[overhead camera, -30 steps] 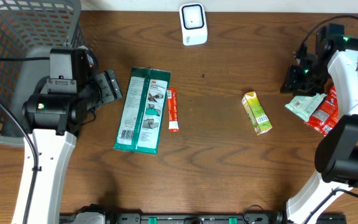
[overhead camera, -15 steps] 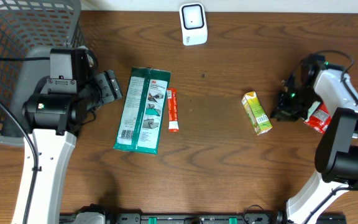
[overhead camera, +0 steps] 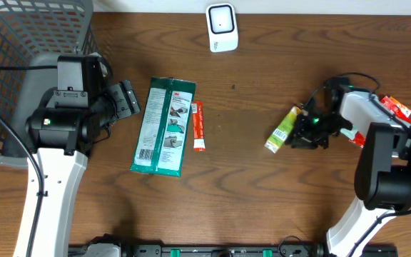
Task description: Scan the item barcode
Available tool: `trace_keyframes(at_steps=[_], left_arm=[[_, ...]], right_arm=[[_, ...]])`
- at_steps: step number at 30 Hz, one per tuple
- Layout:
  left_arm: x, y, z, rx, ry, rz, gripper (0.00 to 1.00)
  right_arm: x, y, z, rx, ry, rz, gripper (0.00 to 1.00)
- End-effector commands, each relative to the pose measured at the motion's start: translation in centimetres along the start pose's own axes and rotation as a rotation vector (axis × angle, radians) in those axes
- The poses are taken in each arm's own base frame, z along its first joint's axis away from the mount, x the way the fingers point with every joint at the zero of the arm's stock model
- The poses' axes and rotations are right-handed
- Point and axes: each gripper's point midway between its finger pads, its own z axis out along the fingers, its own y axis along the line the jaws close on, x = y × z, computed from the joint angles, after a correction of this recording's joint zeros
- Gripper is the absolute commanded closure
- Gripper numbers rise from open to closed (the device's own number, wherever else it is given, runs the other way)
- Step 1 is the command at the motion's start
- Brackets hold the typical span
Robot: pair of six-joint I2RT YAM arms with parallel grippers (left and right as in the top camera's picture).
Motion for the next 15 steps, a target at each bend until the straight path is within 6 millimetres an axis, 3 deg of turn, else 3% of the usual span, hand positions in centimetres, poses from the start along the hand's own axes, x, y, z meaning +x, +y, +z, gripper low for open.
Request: trace_keyframes(at_steps=[1,15], left_arm=[[-0.5,0.0,-0.5,-0.001,-0.018,-0.003,0.17],[-0.5,0.0,-0.5,0.000,-0.018,-0.003,0.18]], right_arm=[[0.6,1.8,0.9,-0.023,0.023,-0.025,0.85],[-0.6,3.0,1.3,-0.033,-0.029,-0.021,0.91]])
